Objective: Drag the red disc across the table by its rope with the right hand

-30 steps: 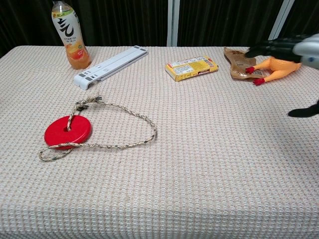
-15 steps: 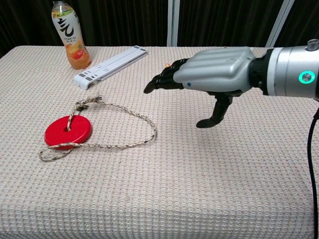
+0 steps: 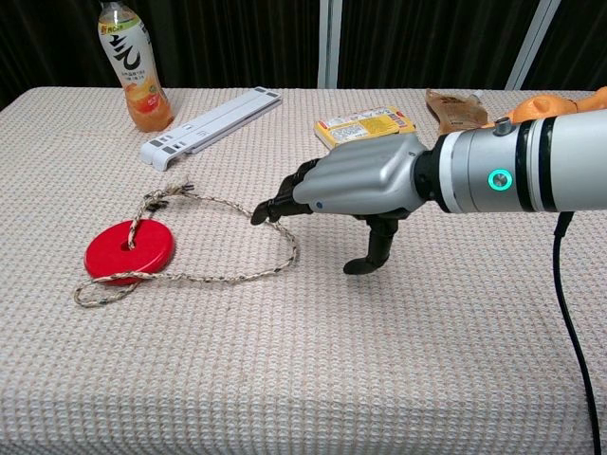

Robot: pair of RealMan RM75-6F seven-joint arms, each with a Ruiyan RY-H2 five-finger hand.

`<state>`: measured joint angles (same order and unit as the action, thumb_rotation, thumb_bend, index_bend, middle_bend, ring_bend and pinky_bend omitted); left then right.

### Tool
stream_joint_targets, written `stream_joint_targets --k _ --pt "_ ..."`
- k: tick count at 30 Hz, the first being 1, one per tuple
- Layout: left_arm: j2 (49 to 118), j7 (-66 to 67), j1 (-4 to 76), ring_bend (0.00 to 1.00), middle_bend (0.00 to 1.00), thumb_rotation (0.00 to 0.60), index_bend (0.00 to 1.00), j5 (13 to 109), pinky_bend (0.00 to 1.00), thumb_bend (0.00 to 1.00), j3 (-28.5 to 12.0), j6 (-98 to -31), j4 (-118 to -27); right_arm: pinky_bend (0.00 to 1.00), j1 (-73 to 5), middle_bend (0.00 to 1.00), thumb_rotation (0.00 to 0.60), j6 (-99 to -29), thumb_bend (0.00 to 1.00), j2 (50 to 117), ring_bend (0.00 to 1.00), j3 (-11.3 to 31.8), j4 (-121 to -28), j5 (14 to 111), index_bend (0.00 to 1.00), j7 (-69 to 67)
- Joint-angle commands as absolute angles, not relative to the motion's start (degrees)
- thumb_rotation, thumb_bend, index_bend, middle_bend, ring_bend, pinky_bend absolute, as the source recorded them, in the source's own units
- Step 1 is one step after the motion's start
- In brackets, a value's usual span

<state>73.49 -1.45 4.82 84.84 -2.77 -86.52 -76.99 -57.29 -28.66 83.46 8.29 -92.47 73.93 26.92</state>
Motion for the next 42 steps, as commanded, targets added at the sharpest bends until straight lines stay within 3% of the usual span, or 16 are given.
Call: stream_joint_targets --k 1,15,21,29,42 --pt "73.5 -1.6 4.7 0.12 0.17 0.600 0.18 84.8 0.15 0.02 -2.8 -86.5 -76.8 0.00 -58.0 0.12 0.600 -28.9 0.23 84.4 0.00 7.6 -91.4 73.3 0.00 26.8" --pt "73.6 -2.3 4.6 0.12 0.17 0.600 0.18 84.9 0.15 0.02 -2.7 -86.4 -76.1 0.00 -60.0 0.23 0.600 -30.3 0.24 86.5 0.00 5.0 -88.6 71.8 0.00 25.1" --pt "73.7 -2.8 4.4 0.12 0.17 0.600 0.18 84.9 0.15 0.02 -2.7 -86.5 -75.6 0.00 -60.7 0.31 0.600 -30.2 0.26 86.7 0.00 4.2 -88.0 71.0 0.05 24.4" --pt "74.0 -3.3 4.3 0.12 0.17 0.600 0.18 84.9 0.15 0.02 -2.7 -86.5 -74.9 0.00 -61.5 0.29 0.600 -30.6 0.26 87.8 0.00 3.7 -87.0 70.9 0.06 23.5" --pt "74.3 -4.3 4.1 0.12 0.17 0.600 0.18 84.9 0.15 0.02 -2.7 -86.4 -73.9 0.00 -62.2 0.53 0.600 -32.0 0.29 88.4 0.03 2.9 -86.0 69.6 0.14 23.6"
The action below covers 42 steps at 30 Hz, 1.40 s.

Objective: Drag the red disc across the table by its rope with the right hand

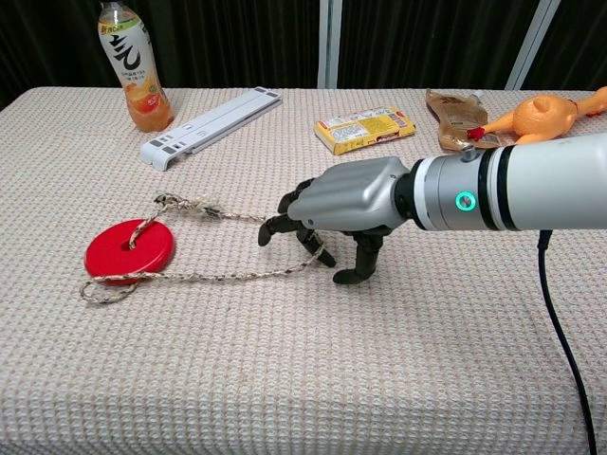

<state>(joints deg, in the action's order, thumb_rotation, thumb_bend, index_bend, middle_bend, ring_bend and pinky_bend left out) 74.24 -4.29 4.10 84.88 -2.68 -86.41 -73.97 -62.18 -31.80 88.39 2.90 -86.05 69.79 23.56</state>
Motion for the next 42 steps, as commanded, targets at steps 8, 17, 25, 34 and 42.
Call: stream_joint_targets --k 8,17,25,34,42 --pt "74.3 -4.4 4.1 0.12 0.17 0.600 0.18 85.0 0.15 0.02 -2.6 -86.4 -73.8 0.00 -62.0 0.58 0.600 -34.0 0.32 88.8 0.06 2.6 -85.5 69.3 0.23 24.3" --pt "74.3 -4.4 4.1 0.12 0.17 0.600 0.18 85.1 0.15 0.02 -2.6 -86.2 -73.7 0.00 -61.2 0.68 0.600 -37.6 0.37 89.1 0.15 3.2 -85.3 70.2 0.51 24.4" --pt "74.2 -4.3 4.2 0.12 0.17 0.600 0.18 85.3 0.15 0.02 -2.6 -86.3 -74.0 0.00 -58.9 0.90 0.600 -44.0 0.38 90.1 0.33 3.6 -84.0 71.7 0.86 26.0" --pt "74.2 -4.1 4.3 0.12 0.17 0.600 0.18 85.3 0.15 0.02 -2.6 -86.0 -74.5 0.00 -54.5 0.97 0.600 -49.1 0.42 86.5 0.42 2.7 -85.1 73.3 0.99 24.4" --pt "74.2 -3.2 4.7 0.12 0.17 0.600 0.18 85.5 0.15 0.02 -2.6 -85.7 -75.2 0.00 -46.5 0.97 0.600 -56.0 0.45 78.0 0.42 0.5 -87.7 74.4 1.00 16.9"
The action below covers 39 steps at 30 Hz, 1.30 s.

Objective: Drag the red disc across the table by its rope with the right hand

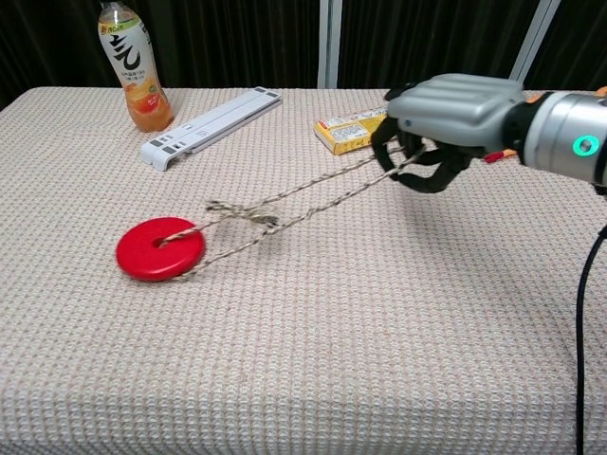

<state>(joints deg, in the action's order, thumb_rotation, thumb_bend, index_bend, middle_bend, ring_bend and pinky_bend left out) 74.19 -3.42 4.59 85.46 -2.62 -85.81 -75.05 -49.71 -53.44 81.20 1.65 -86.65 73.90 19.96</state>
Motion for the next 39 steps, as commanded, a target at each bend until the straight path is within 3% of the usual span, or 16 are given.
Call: stream_joint_targets --k 1,16,27,39 --pt "74.3 -3.1 4.7 0.12 0.17 0.600 0.18 85.5 0.15 0.02 -2.6 -85.6 -75.3 0.00 -45.5 0.97 0.600 -56.9 0.45 77.2 0.42 0.3 -87.7 74.5 1.00 16.1" --pt "74.2 -0.1 5.6 0.12 0.17 0.600 0.18 86.1 0.15 0.02 -2.2 -84.7 -77.5 0.00 -29.9 0.97 0.600 -64.7 0.46 67.5 0.42 -2.3 -81.0 71.6 1.00 0.9" --pt "74.1 1.6 6.0 0.12 0.17 0.600 0.18 86.3 0.15 0.02 -2.0 -84.3 -79.1 0.00 -22.6 0.97 0.600 -65.8 0.46 65.3 0.42 0.9 -72.4 67.2 1.00 -8.4" --pt "74.2 1.6 6.1 0.12 0.17 0.600 0.18 86.3 0.15 0.02 -1.9 -84.3 -79.0 0.00 -20.9 0.97 0.600 -63.6 0.46 64.1 0.42 4.9 -70.4 65.0 1.00 -9.6"
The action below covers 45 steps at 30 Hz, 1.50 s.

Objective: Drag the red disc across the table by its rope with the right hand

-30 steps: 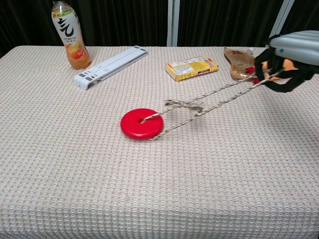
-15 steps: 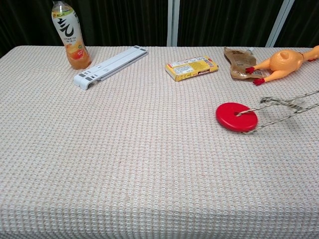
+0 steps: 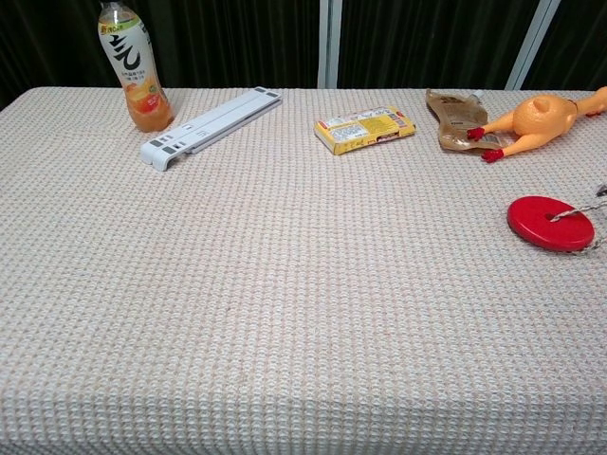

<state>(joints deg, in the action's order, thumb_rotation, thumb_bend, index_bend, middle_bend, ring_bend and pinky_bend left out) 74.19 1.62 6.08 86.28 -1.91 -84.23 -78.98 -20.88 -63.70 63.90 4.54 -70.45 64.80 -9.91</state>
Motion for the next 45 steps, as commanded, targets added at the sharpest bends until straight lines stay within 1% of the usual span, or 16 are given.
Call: stream_joint_targets --k 1,5,11,17,18,20,22,23,24,25,26,30,35,39,42,45 --pt "74.2 1.6 6.1 0.12 0.17 0.600 0.18 86.3 0.15 0.02 -1.9 -84.3 -79.1 0.00 -21.2 0.97 0.600 -63.5 0.46 64.3 0.42 5.3 -70.6 65.3 1.00 -9.3" --pt "74.1 1.7 6.2 0.12 0.17 0.600 0.18 86.3 0.15 0.02 -2.0 -84.2 -79.2 0.00 -22.9 0.97 0.600 -64.3 0.47 64.8 0.42 6.3 -74.0 68.8 1.00 -8.2" --pt "74.1 2.2 6.3 0.12 0.17 0.600 0.18 86.3 0.15 0.02 -2.0 -84.1 -79.5 0.00 -28.4 0.97 0.600 -65.7 0.47 66.6 0.42 9.4 -84.0 75.2 1.00 -2.0" --pt "74.2 1.8 6.1 0.12 0.17 0.600 0.18 85.8 0.15 0.02 -2.0 -84.3 -79.2 0.00 -35.1 0.97 0.600 -63.6 0.47 71.9 0.42 12.8 -89.7 75.7 1.00 7.7" --pt "74.2 1.7 6.0 0.12 0.17 0.600 0.18 85.8 0.15 0.02 -2.0 -84.3 -79.1 0.00 -35.5 0.96 0.600 -63.3 0.47 72.5 0.41 12.9 -89.9 75.3 0.98 9.0" --pt "74.2 1.5 5.9 0.12 0.17 0.600 0.18 85.7 0.15 0.02 -1.9 -84.3 -79.0 0.00 -36.3 0.85 0.600 -60.4 0.37 72.2 0.36 12.0 -91.0 74.0 0.82 10.8" --pt "74.1 1.2 5.8 0.12 0.17 0.600 0.18 85.7 0.15 0.02 -1.9 -84.4 -78.8 0.00 -37.2 0.48 0.600 -54.1 0.17 68.9 0.15 10.3 -93.6 70.3 0.40 13.1" --pt "74.1 1.1 5.8 0.12 0.17 0.600 0.18 85.7 0.15 0.02 -2.0 -84.4 -78.7 0.00 -37.4 0.25 0.600 -52.0 0.08 67.3 0.05 9.8 -94.8 68.3 0.18 14.1" --pt "74.1 0.9 5.8 0.12 0.17 0.600 0.18 85.6 0.15 0.02 -1.9 -84.4 -78.6 0.00 -37.3 0.09 0.600 -50.8 0.03 65.7 0.00 9.5 -96.2 66.3 0.05 14.6" --pt "74.1 0.8 5.8 0.12 0.17 0.600 0.18 85.7 0.15 0.02 -1.9 -84.4 -78.5 0.00 -36.9 0.04 0.600 -50.8 0.01 65.0 0.00 9.3 -96.9 65.5 0.01 14.4" --pt "74.0 0.7 5.8 0.12 0.17 0.600 0.18 85.7 0.15 0.02 -1.9 -84.3 -78.5 0.00 -36.3 0.00 0.600 -51.3 0.00 64.4 0.00 9.2 -97.3 65.3 0.00 13.8" --pt "74.3 0.7 6.0 0.12 0.17 0.600 0.18 85.9 0.15 0.02 -1.8 -84.2 -78.4 0.00 -32.7 0.00 0.600 -54.6 0.00 62.1 0.00 7.8 -98.3 67.8 0.00 9.1" --pt "74.4 1.3 6.1 0.12 0.17 0.600 0.18 86.2 0.15 0.02 -1.7 -84.1 -78.7 0.00 -27.6 0.00 0.600 -62.2 0.00 61.9 0.00 5.9 -96.6 74.9 0.00 2.9" --pt "74.3 1.5 6.0 0.12 0.17 0.600 0.18 86.1 0.15 0.02 -1.9 -84.6 -79.2 0.00 -22.2 0.00 0.600 -69.4 0.00 61.4 0.00 2.9 -94.9 80.5 0.00 -0.6" --pt "74.2 1.3 5.9 0.12 0.17 0.600 0.18 86.5 0.15 0.02 -1.9 -85.1 -79.4 0.00 -16.8 0.00 0.600 -77.7 0.00 63.8 0.00 0.6 -91.2 83.6 0.00 1.0" --pt "74.2 1.2 6.0 0.12 0.17 0.600 0.18 86.8 0.15 0.02 -1.9 -85.4 -79.5 0.00 -12.3 0.00 0.600 -83.8 0.00 67.3 0.00 -0.8 -86.6 84.8 0.00 3.2"
